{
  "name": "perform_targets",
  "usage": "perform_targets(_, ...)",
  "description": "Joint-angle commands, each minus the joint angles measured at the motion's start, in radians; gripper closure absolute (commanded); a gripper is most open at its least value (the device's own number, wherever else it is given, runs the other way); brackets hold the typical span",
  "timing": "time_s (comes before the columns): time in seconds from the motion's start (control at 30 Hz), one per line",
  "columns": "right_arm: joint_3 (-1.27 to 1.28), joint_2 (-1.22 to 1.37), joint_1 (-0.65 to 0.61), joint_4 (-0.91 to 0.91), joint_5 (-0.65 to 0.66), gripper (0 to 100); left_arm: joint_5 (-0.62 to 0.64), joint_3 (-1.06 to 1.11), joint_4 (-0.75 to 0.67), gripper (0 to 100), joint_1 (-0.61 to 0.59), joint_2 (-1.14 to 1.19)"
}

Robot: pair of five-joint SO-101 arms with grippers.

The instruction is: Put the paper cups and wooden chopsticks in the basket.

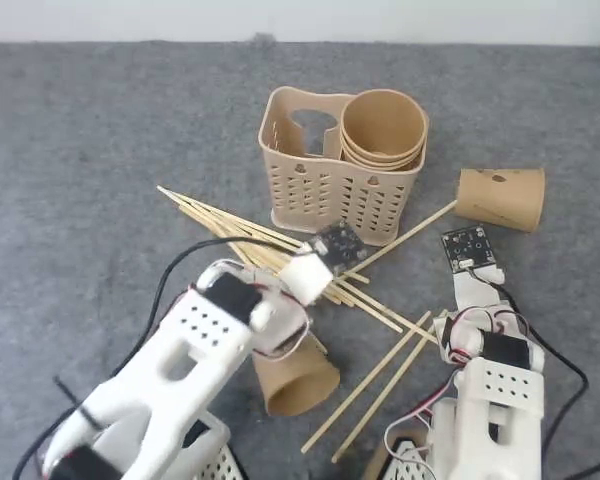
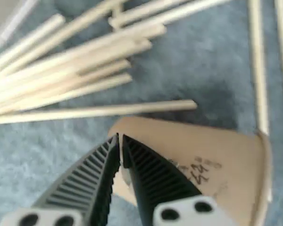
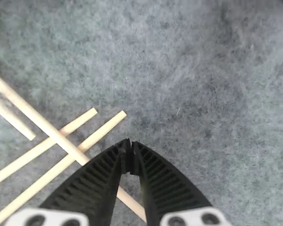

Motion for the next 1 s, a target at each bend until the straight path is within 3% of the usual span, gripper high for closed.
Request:
perform_targets(0.0, -0.005, 0.012, 0.015, -0.012, 0.003, 99.0, 0.014, 0.013, -0.032, 99, -0.094, 0.107)
perform_targets(0.3, -0.005, 0.012, 0.015, -0.015, 0.008, 99.0, -0.049, 0.107, -0.14, 99, -0.284, 0.126)
perform_targets(0.63, -0.005, 0.012, 0.015, -0.008, 0.008, 99.0, -0.063, 0.136, -0.219, 99, -0.597, 0.123)
perform_targets(0.8, -0.005, 0.012, 0.015, -0.007, 0.005, 99.0, -0.184, 0.13, -0.209, 99, -0.686, 0.12)
perform_targets(0.97, -0.012, 0.012, 0.004, 0.035, 0.003, 98.7, -0.04, 0.127, -0.292, 99, -0.882, 0.12)
